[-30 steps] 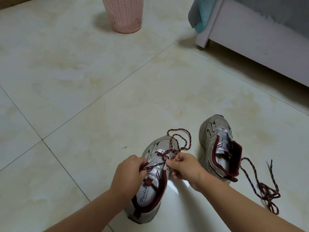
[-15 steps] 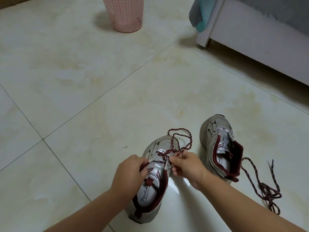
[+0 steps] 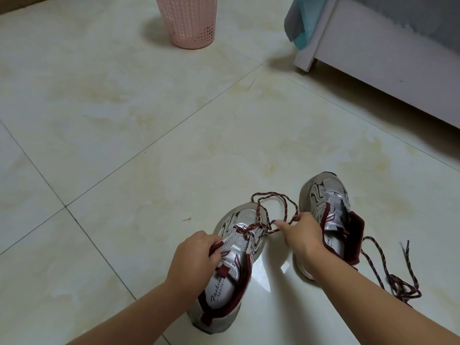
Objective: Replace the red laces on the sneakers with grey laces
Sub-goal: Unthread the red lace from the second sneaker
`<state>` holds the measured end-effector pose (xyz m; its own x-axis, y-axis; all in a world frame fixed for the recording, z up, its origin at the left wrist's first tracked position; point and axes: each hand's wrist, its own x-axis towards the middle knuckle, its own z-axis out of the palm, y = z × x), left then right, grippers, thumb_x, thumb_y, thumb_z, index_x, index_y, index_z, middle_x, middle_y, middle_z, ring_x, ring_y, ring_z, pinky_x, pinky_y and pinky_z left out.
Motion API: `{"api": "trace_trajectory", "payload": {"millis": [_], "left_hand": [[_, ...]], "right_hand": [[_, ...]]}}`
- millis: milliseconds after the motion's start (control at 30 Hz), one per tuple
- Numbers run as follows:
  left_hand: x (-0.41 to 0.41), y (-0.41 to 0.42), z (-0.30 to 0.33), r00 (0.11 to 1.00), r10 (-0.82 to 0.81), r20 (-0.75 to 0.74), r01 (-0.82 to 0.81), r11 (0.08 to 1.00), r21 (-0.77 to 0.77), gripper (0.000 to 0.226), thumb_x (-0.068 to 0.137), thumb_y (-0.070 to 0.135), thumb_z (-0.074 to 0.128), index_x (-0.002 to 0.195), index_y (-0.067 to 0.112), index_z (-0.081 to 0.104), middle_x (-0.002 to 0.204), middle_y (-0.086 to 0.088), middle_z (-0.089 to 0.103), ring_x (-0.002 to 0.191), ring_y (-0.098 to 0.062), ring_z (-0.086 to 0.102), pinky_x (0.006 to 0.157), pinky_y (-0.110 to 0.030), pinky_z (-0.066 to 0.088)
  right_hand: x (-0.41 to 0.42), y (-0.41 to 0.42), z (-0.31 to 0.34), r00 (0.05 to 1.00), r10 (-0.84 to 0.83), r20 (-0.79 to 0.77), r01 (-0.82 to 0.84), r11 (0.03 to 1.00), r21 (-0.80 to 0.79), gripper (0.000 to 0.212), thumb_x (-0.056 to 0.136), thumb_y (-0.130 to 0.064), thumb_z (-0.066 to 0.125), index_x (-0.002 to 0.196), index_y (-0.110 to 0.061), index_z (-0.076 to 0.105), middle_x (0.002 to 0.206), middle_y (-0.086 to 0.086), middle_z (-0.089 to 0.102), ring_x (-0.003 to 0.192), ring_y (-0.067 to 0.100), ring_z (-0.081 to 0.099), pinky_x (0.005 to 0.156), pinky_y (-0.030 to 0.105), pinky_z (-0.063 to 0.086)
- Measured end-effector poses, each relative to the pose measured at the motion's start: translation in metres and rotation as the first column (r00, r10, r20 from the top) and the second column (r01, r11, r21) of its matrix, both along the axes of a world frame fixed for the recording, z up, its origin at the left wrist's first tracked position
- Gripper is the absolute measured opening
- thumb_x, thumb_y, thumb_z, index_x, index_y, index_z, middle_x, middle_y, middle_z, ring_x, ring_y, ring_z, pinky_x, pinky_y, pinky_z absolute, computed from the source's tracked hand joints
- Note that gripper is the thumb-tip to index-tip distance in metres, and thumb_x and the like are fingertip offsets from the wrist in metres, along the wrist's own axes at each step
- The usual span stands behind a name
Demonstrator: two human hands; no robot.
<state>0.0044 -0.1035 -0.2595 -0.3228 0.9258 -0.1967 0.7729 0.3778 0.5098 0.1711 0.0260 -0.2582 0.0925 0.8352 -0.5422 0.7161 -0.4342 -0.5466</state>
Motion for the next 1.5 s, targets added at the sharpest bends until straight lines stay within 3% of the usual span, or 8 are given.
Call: {"api": "trace_trajectory", "payload": {"millis": [67, 200, 300, 600, 833, 1000, 1400, 1500], "left_hand": [[0.0, 0.0, 0.0, 1.0, 0.003, 0.005, -0.003, 1.0, 0.002, 0.024, 0.088, 0.024, 0.05, 0.108, 0.025, 0.063, 0.094, 0.004, 0.06, 0.088, -0.012, 0.055, 0.072, -0.018, 0.036], [0.0, -0.001, 0.0, 1.0, 0.003, 0.001, -0.003, 1.0, 0.002, 0.024, 0.088, 0.023, 0.05, 0.108, 0.025, 0.064, 0.093, 0.004, 0.059, 0.088, -0.012, 0.055, 0.072, -0.019, 0.036], [0.0, 0.0, 0.0, 1.0, 0.004, 0.005, -0.004, 1.0, 0.007, 0.026, 0.088, 0.024, 0.05, 0.109, 0.026, 0.063, 0.094, 0.004, 0.059, 0.089, -0.012, 0.055, 0.073, -0.019, 0.037], [0.0, 0.0, -0.001, 1.0, -0.009, 0.013, 0.009, 1.0, 0.006, 0.025, 0.088, 0.024, 0.05, 0.109, 0.028, 0.063, 0.092, 0.006, 0.057, 0.086, -0.011, 0.054, 0.068, -0.017, 0.032], [0.0, -0.001, 0.001, 1.0, -0.019, 0.007, 0.019, 1.0, 0.004, 0.024, 0.089, 0.022, 0.048, 0.106, 0.026, 0.064, 0.09, 0.004, 0.058, 0.084, -0.012, 0.054, 0.065, -0.018, 0.03], [-0.001, 0.0, 0.001, 1.0, -0.01, -0.006, 0.01, 1.0, -0.006, 0.024, 0.088, 0.024, 0.049, 0.108, 0.026, 0.063, 0.093, 0.005, 0.058, 0.088, -0.012, 0.054, 0.068, -0.018, 0.033], [0.003, 0.003, 0.001, 1.0, -0.028, 0.014, 0.028, 1.0, 0.0, 0.024, 0.089, 0.022, 0.048, 0.106, 0.027, 0.063, 0.091, 0.005, 0.058, 0.087, -0.012, 0.054, 0.067, -0.018, 0.031], [0.003, 0.003, 0.002, 1.0, -0.015, 0.009, 0.015, 1.0, -0.008, 0.023, 0.088, 0.021, 0.048, 0.103, 0.026, 0.064, 0.089, 0.005, 0.057, 0.086, -0.013, 0.054, 0.067, -0.019, 0.031]], "right_hand": [[-0.002, -0.004, 0.005, 0.995, 0.068, 0.067, -0.064, 0.996, -0.063, 0.059, 0.079, -0.032, 0.072, 0.114, 0.002, 0.039, 0.112, 0.02, 0.058, 0.106, 0.035, 0.057, 0.079, 0.034, 0.042], [-0.012, -0.021, 0.009, 0.956, 0.285, 0.066, -0.288, 0.957, 0.041, 0.023, 0.081, -0.032, 0.068, 0.083, -0.016, 0.051, 0.086, 0.003, 0.061, 0.087, 0.024, 0.059, 0.077, 0.035, 0.046], [-0.023, -0.029, 0.009, 0.918, 0.391, -0.058, -0.387, 0.919, 0.073, 0.025, 0.081, -0.023, 0.068, 0.062, -0.021, 0.052, 0.067, -0.002, 0.059, 0.07, 0.018, 0.054, 0.071, 0.032, 0.046], [-0.027, -0.026, 0.011, 0.773, 0.606, 0.189, -0.635, 0.746, 0.201, 0.017, 0.09, -0.02, 0.049, 0.075, -0.015, 0.053, 0.078, 0.007, 0.059, 0.076, 0.025, 0.055, 0.065, 0.03, 0.038], [-0.023, -0.01, 0.013, 0.852, 0.522, 0.047, -0.521, 0.833, 0.187, 0.023, 0.093, -0.018, 0.048, 0.071, -0.014, 0.045, 0.071, 0.002, 0.051, 0.071, 0.02, 0.047, 0.064, 0.028, 0.033], [-0.025, -0.021, 0.013, 0.919, 0.373, -0.125, -0.374, 0.927, 0.02, 0.032, 0.086, -0.03, 0.06, 0.062, -0.018, 0.043, 0.069, 0.005, 0.058, 0.069, 0.028, 0.058, 0.071, 0.039, 0.048], [-0.017, -0.01, 0.014, 0.964, 0.259, 0.053, -0.265, 0.943, 0.2, 0.016, 0.092, -0.018, 0.049, 0.077, -0.013, 0.049, 0.079, 0.005, 0.057, 0.082, 0.027, 0.056, 0.075, 0.034, 0.044], [-0.02, -0.016, 0.009, 0.978, 0.196, -0.069, -0.193, 0.98, 0.042, 0.027, 0.088, -0.029, 0.055, 0.068, -0.014, 0.046, 0.075, 0.008, 0.06, 0.078, 0.029, 0.058, 0.074, 0.037, 0.047]]}}
